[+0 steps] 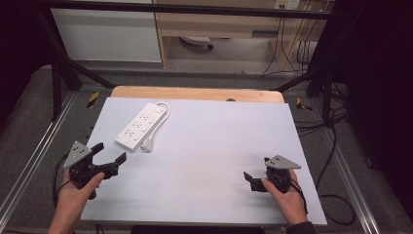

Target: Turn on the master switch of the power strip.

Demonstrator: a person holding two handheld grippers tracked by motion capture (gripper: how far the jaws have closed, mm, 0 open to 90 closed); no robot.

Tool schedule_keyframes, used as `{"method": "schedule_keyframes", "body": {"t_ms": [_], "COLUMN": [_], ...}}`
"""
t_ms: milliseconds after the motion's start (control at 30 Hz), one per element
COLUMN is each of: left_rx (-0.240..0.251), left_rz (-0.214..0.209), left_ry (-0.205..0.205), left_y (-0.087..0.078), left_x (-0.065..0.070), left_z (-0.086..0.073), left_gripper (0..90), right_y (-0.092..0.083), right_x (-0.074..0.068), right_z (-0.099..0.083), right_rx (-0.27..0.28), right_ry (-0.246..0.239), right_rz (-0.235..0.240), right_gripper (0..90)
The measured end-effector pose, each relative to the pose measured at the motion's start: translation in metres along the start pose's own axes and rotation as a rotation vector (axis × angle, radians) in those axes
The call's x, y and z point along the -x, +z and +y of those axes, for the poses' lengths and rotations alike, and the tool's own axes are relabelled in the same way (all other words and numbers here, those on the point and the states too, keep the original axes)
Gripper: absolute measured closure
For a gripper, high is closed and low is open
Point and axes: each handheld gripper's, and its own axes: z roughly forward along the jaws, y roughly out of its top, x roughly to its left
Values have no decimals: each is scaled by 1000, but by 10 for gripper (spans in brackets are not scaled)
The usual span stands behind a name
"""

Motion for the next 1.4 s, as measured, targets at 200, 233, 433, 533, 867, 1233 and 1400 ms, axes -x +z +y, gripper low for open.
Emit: {"method": "schedule_keyframes", "body": {"t_ms": [200,233,433,533,867,1233,1400], "left_rx": [-4,-3,0,-1,-17,-22,-30], "left_rz": [4,8,6,4,-4,-15,-18], "left_ry": [-6,-3,0,5,31,34,30], "left_y": [1,1,2,3,10,18,21], "left_x": [-3,-4,-4,-3,1,6,5], "left_z": [2,2,6,9,15,23,23], "left_gripper": [78,78,79,79,82,91,95], "right_y": [0,1,1,1,1,1,1], "right_x": [0,0,0,1,1,2,2], "right_z": [0,0,0,0,-1,-1,0], "right_rx": [-2,-2,-6,-9,-12,-12,-14], "right_ry": [2,3,11,13,19,24,23], "right_rz": [-2,-1,2,1,3,4,5], "right_gripper": [39,41,42,40,41,42,42]}}
